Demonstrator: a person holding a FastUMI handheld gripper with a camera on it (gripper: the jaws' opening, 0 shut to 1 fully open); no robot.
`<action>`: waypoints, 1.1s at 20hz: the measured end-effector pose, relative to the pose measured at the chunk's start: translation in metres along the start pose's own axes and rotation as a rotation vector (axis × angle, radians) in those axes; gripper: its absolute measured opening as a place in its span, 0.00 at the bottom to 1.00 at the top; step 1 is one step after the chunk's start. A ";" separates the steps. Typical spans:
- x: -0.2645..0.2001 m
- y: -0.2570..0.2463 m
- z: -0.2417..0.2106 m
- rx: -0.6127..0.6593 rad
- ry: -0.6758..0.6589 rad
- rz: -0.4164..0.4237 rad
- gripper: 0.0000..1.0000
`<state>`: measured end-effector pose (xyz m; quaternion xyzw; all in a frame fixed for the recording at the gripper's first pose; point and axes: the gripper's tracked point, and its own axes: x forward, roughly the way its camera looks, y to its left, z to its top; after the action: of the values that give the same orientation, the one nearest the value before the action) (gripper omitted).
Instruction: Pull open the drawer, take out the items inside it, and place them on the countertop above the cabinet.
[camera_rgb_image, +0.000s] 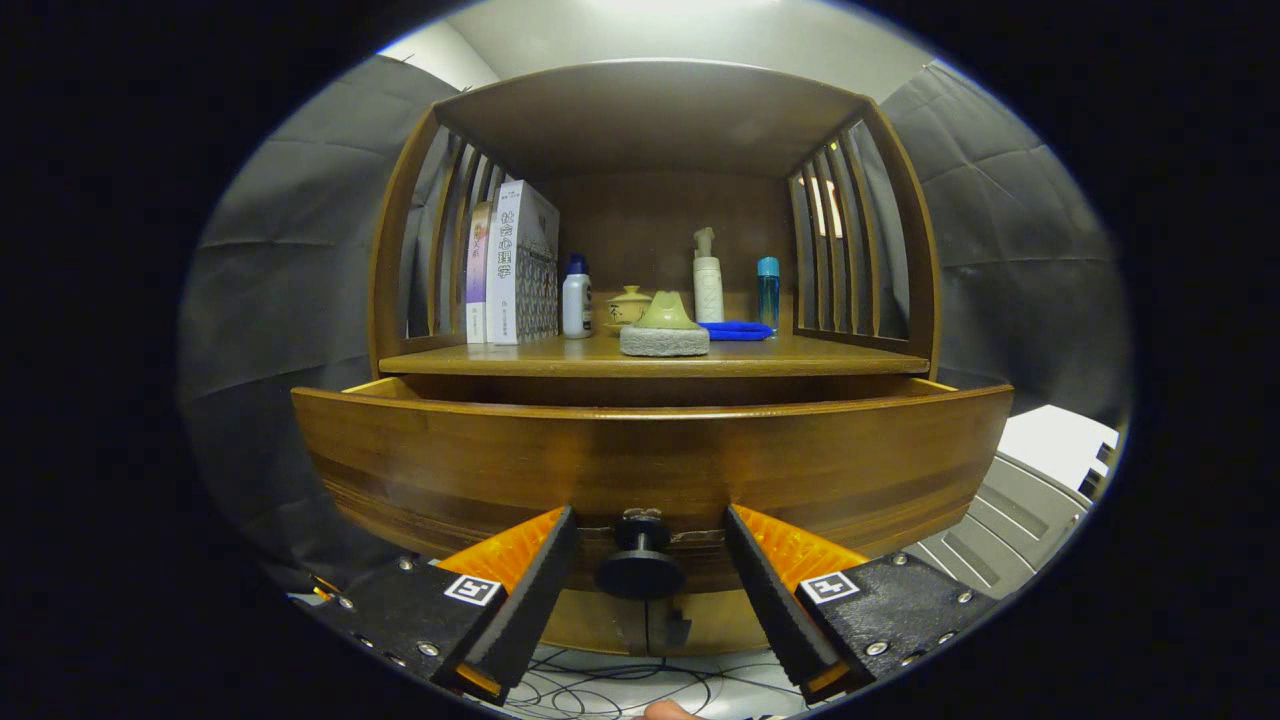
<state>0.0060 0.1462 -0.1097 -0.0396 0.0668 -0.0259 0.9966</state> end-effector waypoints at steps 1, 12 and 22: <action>-0.003 0.000 -0.002 -0.001 0.001 0.001 0.93; 0.016 -0.001 0.004 -0.013 -0.005 -0.001 0.93; 0.068 0.002 0.012 -0.048 -0.041 -0.015 0.93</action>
<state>0.0755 0.1453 -0.1069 -0.0644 0.0466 -0.0308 0.9964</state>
